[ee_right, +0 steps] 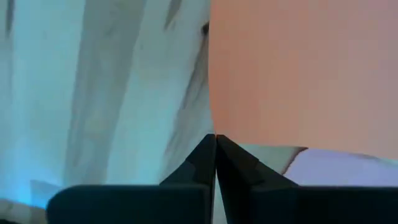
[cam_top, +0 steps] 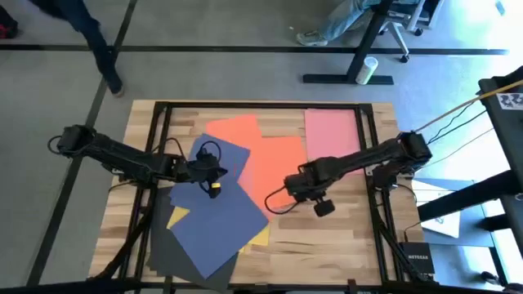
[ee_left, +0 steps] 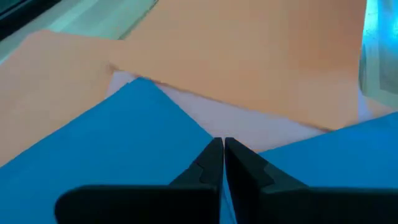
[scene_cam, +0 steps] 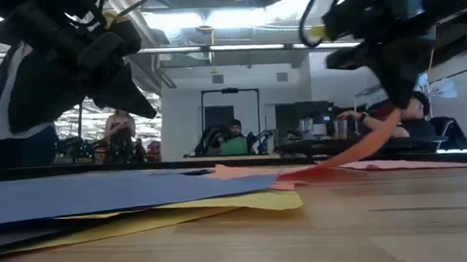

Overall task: Organize paper
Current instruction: Put the orange paper to the bottom right of the table

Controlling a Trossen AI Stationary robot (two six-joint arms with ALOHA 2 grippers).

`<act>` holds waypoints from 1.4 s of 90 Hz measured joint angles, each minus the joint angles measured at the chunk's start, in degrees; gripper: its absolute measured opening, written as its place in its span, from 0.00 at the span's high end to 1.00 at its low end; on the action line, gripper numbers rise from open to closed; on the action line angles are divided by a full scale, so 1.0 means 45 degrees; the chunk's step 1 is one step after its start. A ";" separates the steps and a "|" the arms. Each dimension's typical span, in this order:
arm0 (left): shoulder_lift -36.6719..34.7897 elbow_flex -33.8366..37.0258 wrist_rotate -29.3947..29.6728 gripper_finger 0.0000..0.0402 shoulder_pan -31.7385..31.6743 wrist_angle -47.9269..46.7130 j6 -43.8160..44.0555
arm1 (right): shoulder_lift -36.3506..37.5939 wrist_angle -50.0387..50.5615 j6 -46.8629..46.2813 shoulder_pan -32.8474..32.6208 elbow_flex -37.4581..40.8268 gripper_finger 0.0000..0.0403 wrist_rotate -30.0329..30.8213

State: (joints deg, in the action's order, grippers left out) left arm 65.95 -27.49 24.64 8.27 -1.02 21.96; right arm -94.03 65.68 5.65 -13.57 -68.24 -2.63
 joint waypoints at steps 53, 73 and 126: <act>0.0000 0.0000 0.0000 1.00 -0.0010 0.0042 0.0136 | 0.2232 -0.0062 -0.5772 -0.3153 0.2252 1.00 -0.0349; 0.0000 0.0000 0.0000 1.00 -0.0010 0.0042 0.0177 | 0.2642 -0.0231 -0.7941 -0.4307 0.2929 1.00 -0.0341; -0.0005 0.0000 -0.0001 1.00 -0.0010 0.0035 0.0369 | 0.3945 0.0246 -1.2719 -0.7323 0.3877 1.00 -0.0463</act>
State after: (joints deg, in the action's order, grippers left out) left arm 65.93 -27.49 24.64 8.23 -0.86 23.62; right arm -76.28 66.79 -51.59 -46.53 -50.79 -4.71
